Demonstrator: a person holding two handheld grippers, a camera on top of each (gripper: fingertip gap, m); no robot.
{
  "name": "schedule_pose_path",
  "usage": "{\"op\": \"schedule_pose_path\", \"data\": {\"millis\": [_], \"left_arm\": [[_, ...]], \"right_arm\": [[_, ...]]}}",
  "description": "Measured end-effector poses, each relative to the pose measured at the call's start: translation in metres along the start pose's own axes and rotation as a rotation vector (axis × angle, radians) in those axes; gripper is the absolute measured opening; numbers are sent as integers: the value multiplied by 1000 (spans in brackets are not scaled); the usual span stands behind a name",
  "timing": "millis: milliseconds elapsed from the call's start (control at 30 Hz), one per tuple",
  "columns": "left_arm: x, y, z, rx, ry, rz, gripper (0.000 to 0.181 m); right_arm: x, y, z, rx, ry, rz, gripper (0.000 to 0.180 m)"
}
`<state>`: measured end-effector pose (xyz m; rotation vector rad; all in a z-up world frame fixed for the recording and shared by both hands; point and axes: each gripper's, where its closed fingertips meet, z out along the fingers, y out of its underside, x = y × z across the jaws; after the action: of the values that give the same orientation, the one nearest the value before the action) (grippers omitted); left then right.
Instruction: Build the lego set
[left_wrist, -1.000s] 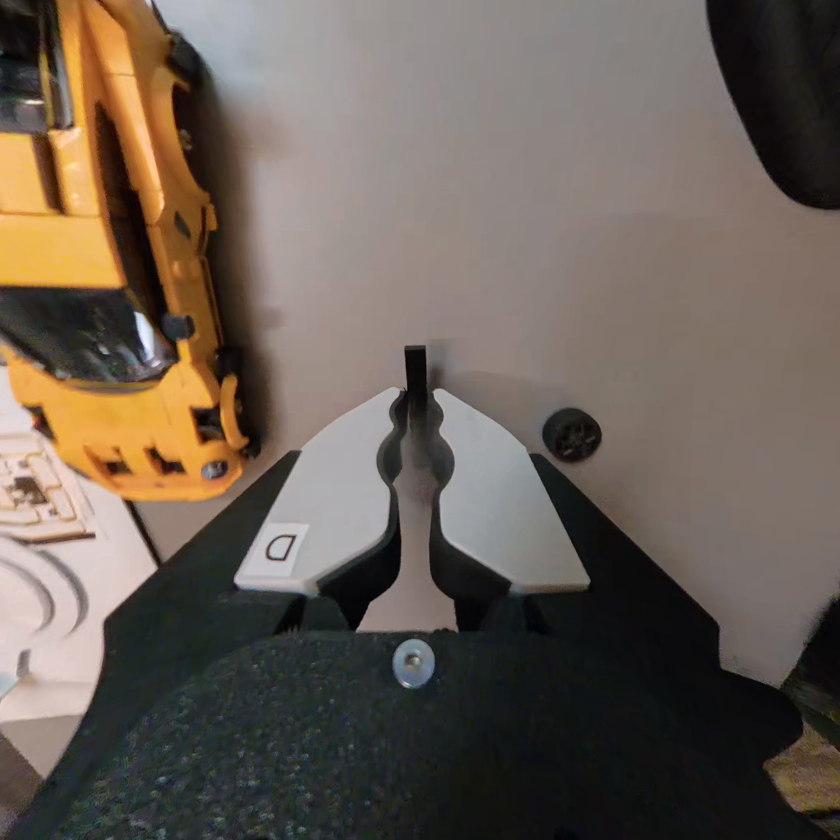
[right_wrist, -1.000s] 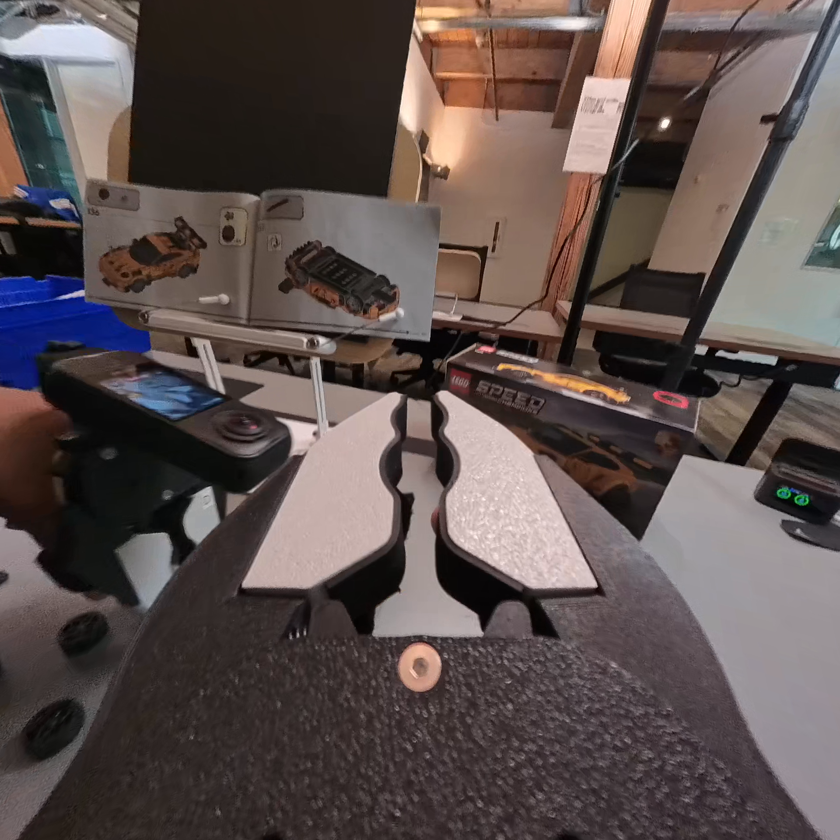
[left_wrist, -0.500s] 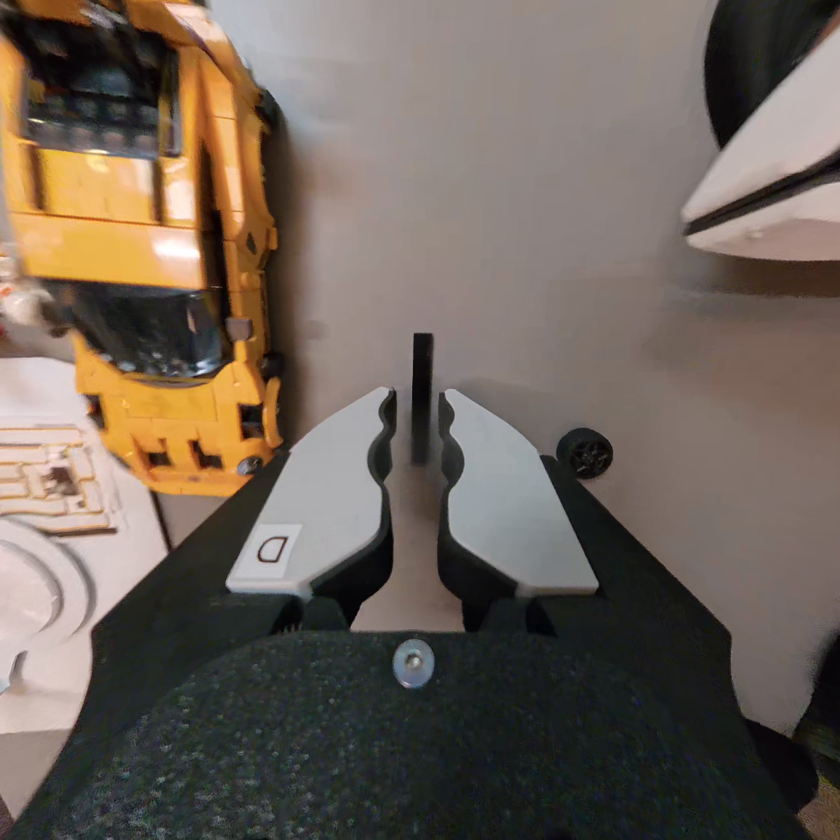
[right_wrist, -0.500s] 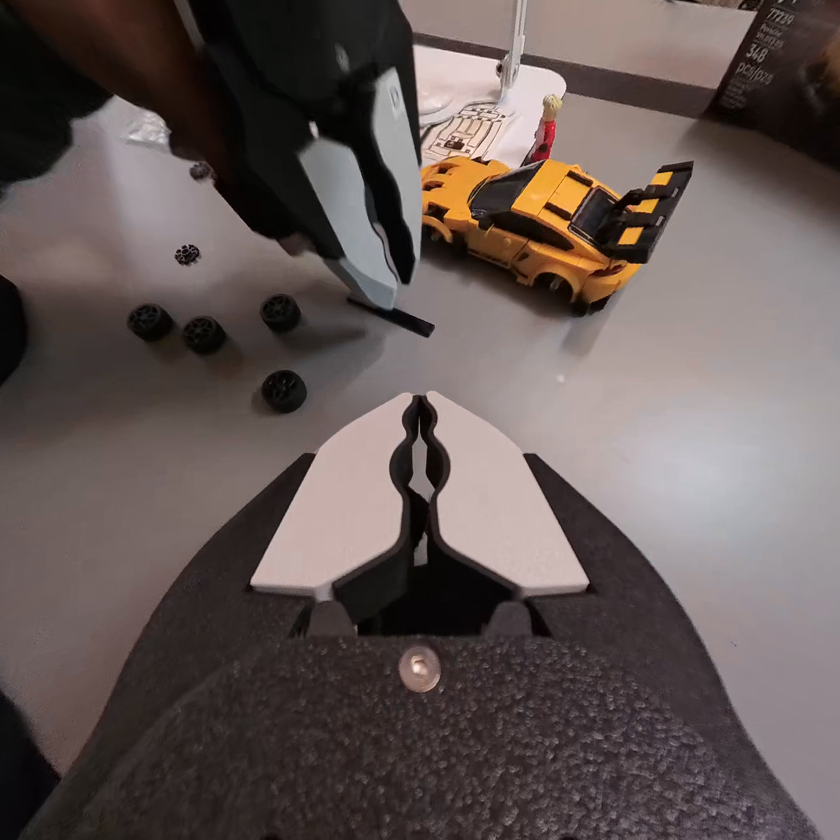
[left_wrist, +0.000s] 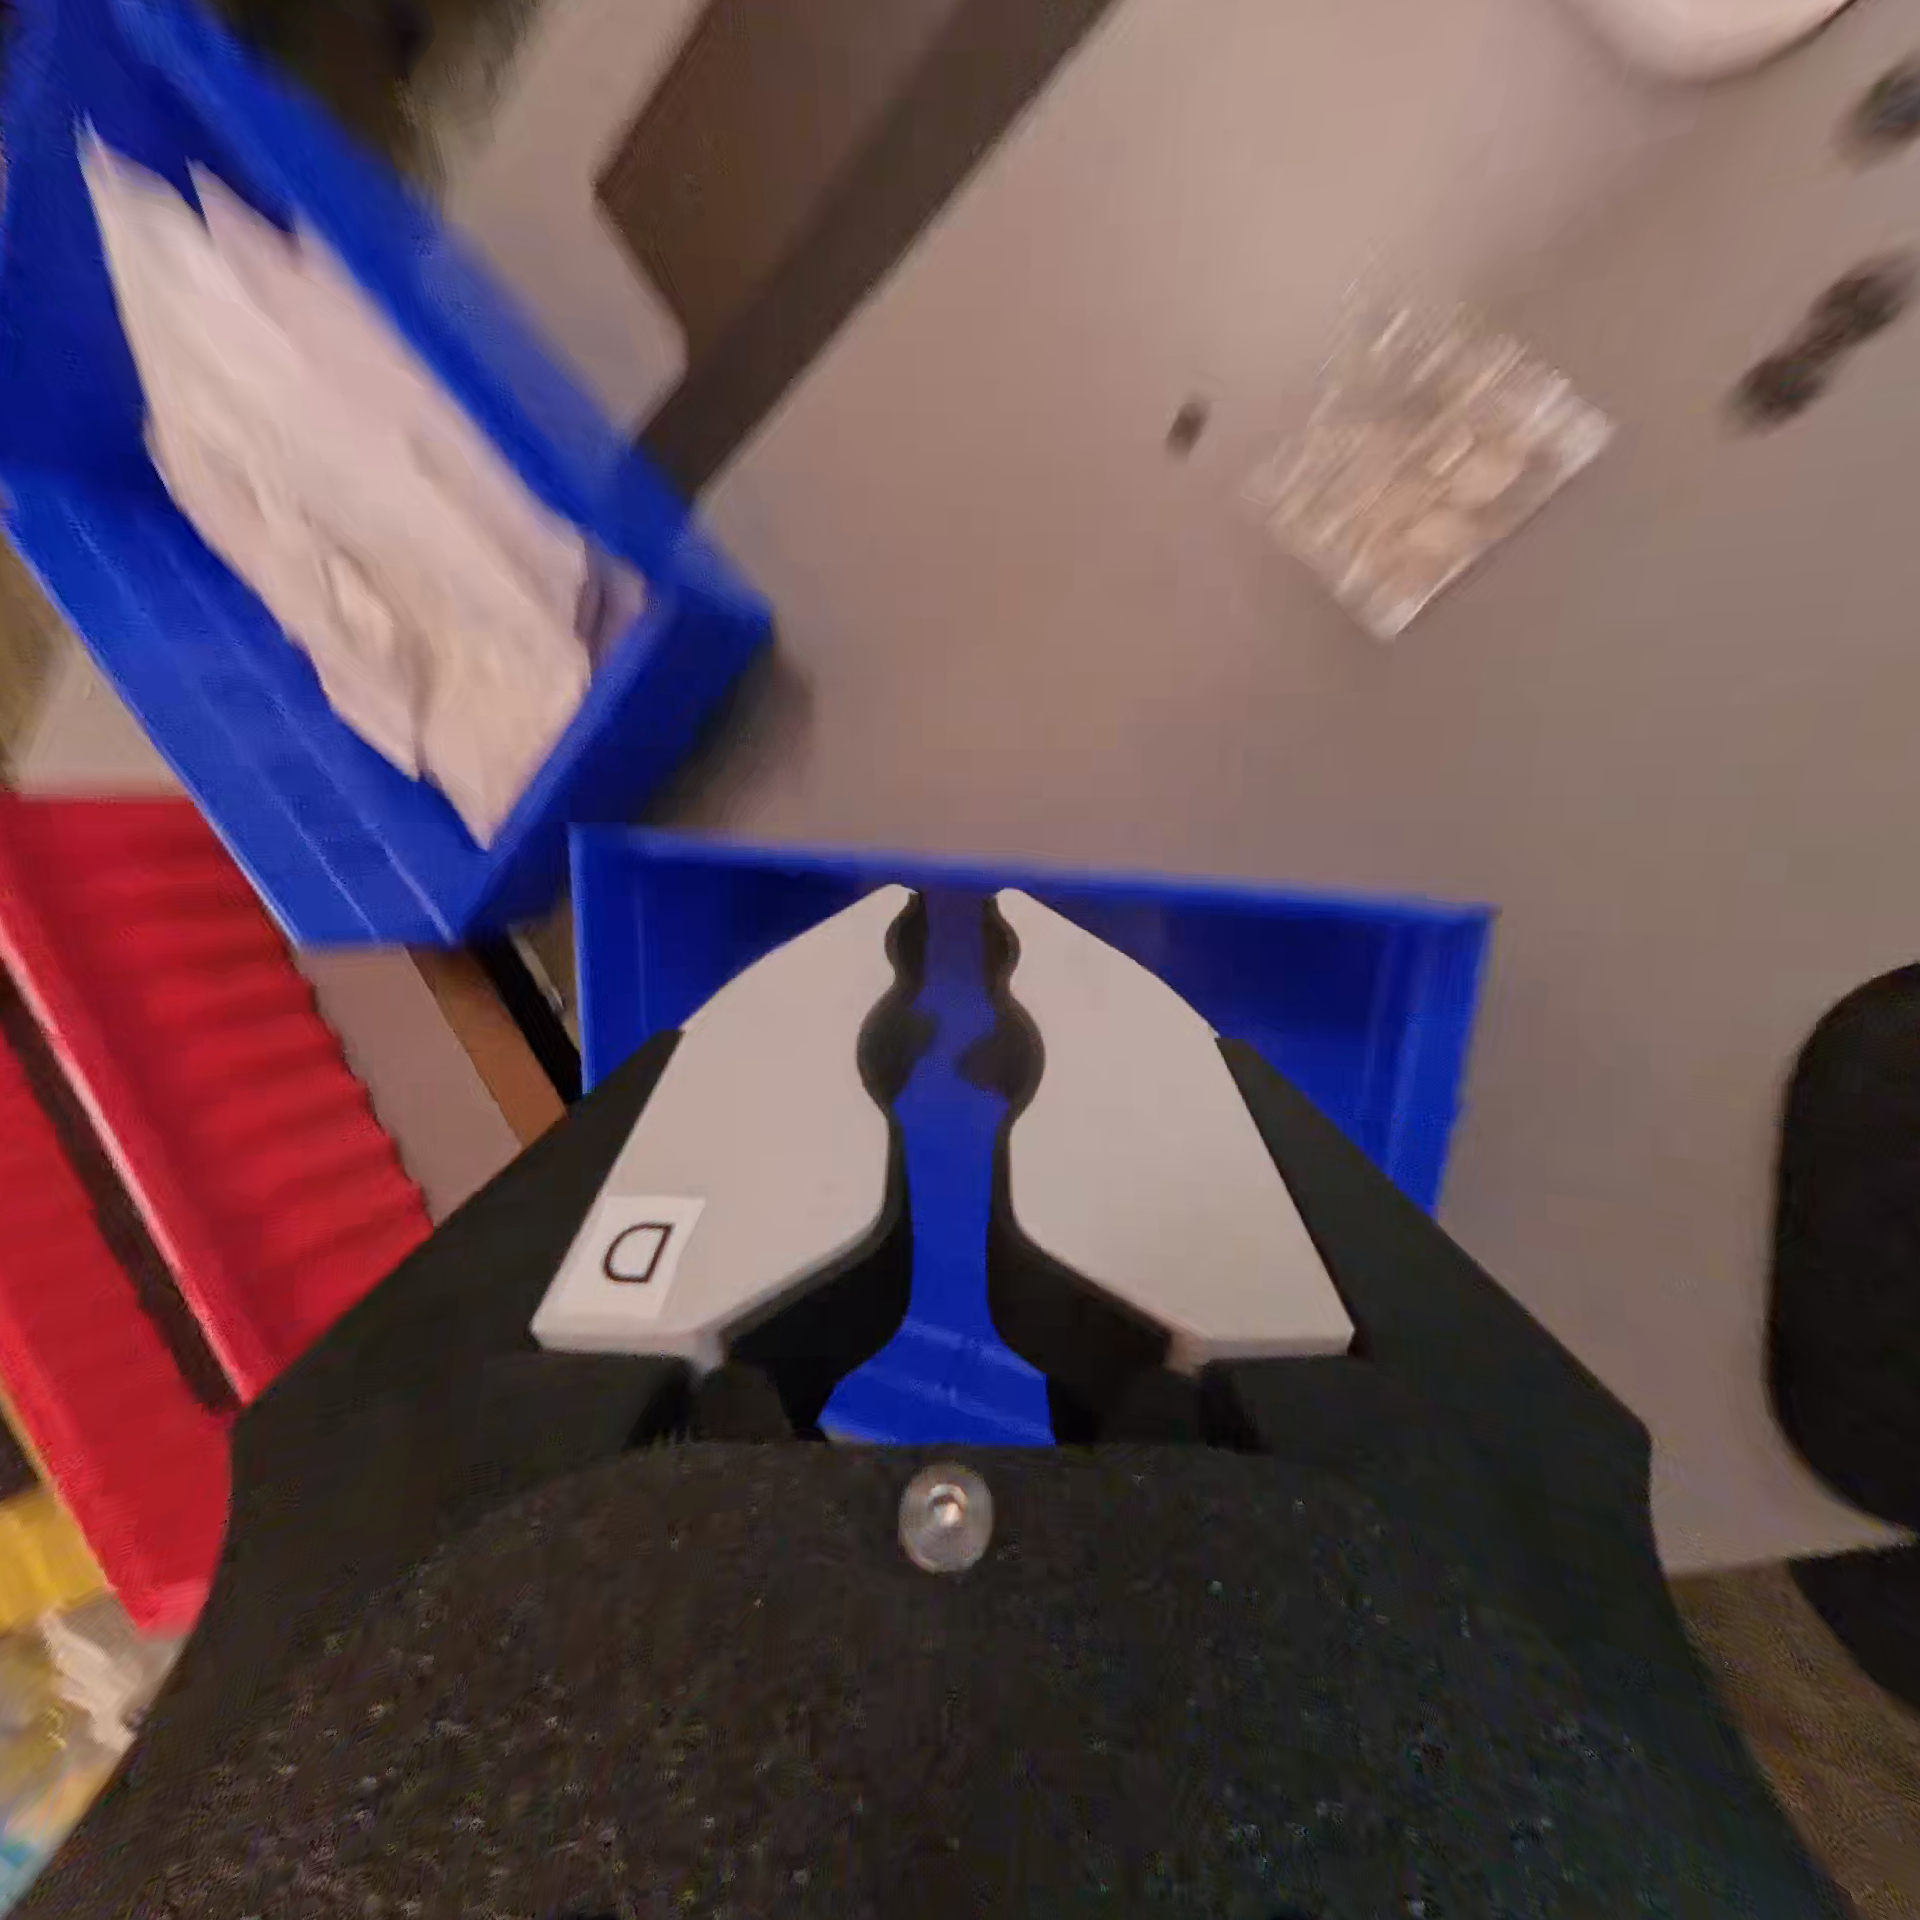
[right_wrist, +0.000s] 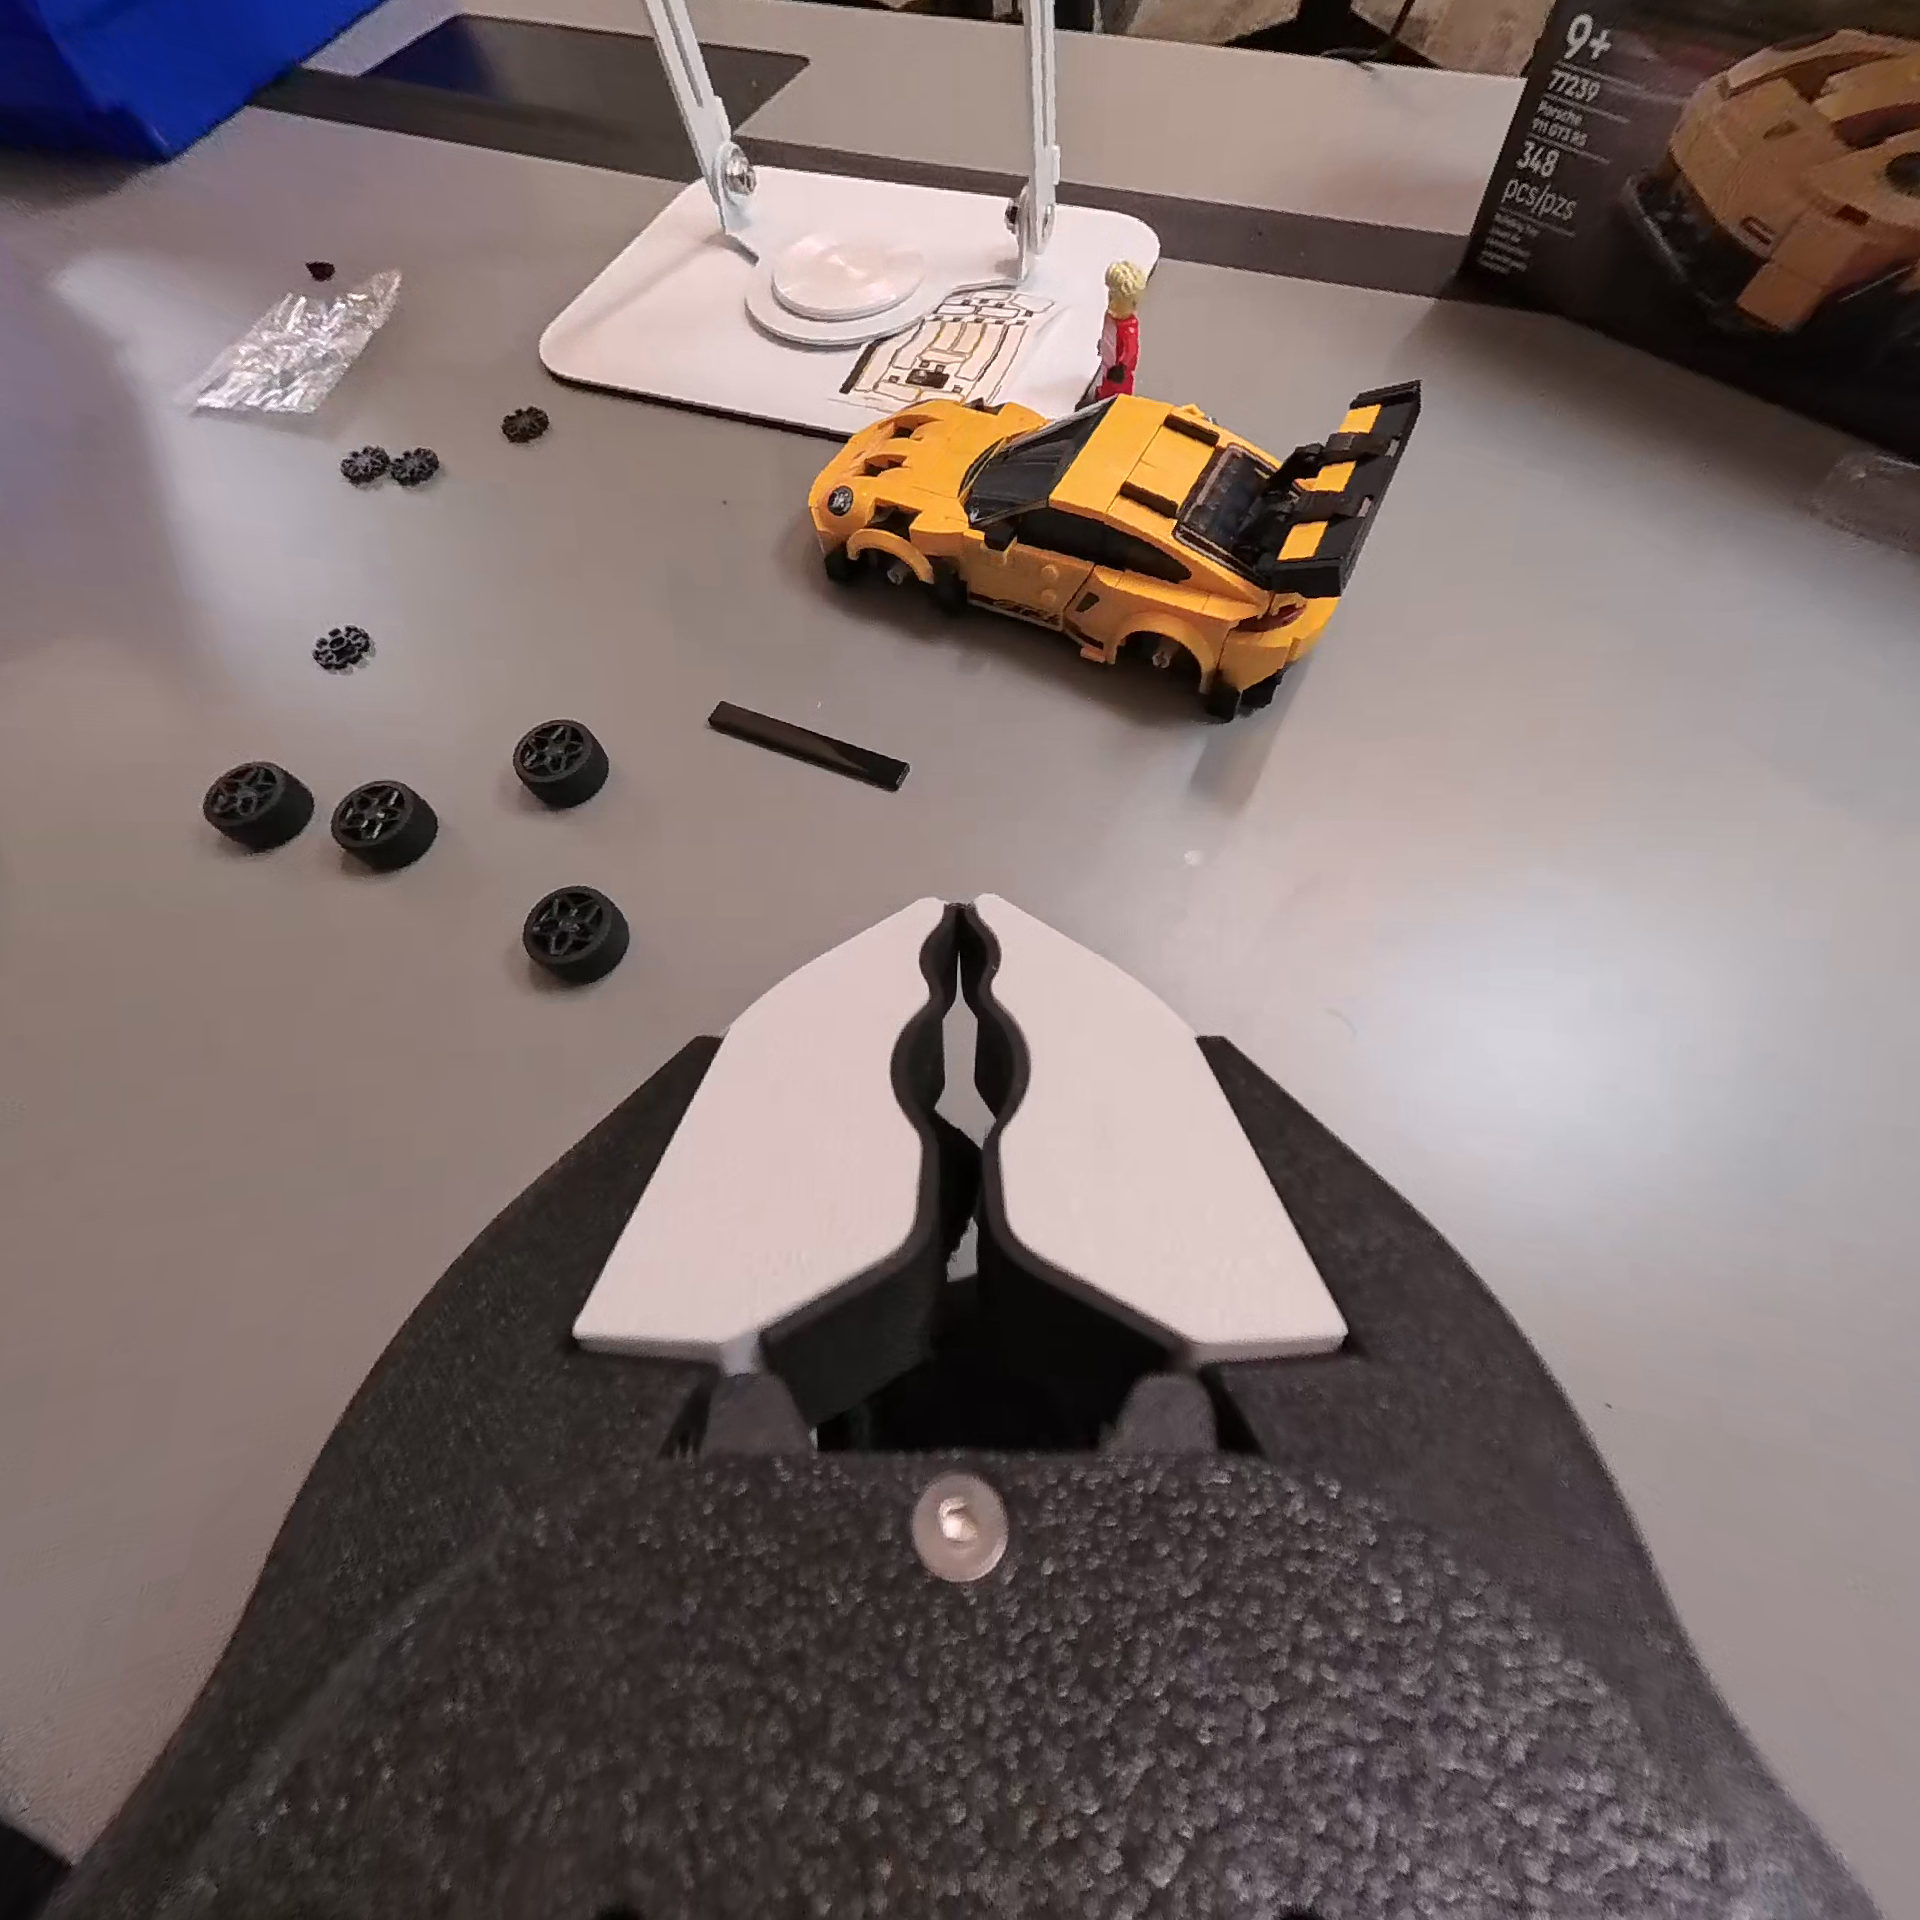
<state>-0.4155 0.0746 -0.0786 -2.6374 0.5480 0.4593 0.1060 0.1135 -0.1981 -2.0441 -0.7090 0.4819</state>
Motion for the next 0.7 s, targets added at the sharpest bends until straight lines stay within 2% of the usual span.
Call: {"op": "schedule_pose_path", "data": {"millis": [67,133,200,233,333,533,700], "left_arm": [[-18,52,25,-82,61,-76,14],[-40,97,52,-173,29,-78,15],[-42,127,76,-236,94,-145,18],[-45,135,87,-244,102,-127,18],[-54,160,113,-298,87,85,24],[-68,193,139,-403,89,350,27],[-65,200,155,-426,128,432,27]], "right_arm": [[2,0,2,2,5,8,0],[3,-2,3,6,8,13,0],[4,-2,2,6,16,9,0],[5,-2,2,5,23,3,0],[7,-3,-1,9,35,-3,0],[11,-1,-1,7,57,20,0],[11,-2,2,6,63,27,0]]}}
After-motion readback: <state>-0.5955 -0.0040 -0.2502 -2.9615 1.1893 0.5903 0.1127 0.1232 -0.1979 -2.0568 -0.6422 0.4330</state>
